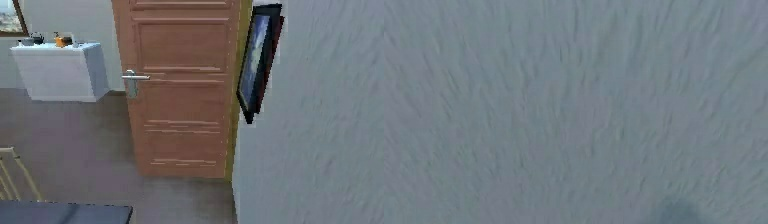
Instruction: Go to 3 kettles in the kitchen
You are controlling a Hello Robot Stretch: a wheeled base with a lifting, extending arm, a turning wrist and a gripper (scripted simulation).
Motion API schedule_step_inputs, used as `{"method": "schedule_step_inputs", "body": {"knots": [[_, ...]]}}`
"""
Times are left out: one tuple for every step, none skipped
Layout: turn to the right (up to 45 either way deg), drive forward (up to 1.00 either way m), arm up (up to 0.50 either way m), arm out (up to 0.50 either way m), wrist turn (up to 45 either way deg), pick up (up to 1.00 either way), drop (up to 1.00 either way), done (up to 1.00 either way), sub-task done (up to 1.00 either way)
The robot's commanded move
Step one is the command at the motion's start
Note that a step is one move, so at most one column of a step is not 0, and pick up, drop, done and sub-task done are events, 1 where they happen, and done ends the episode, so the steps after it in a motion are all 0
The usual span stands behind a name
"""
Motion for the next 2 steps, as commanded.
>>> {"method": "schedule_step_inputs", "body": {"knots": [[-45.0, 0.0, 0.0, 0.0, 0.0, 0.0, 0.0, 0.0, 0.0], [-15.0, 0.0, 0.0, 0.0, 0.0, 0.0, 0.0, 0.0, 0.0]]}}
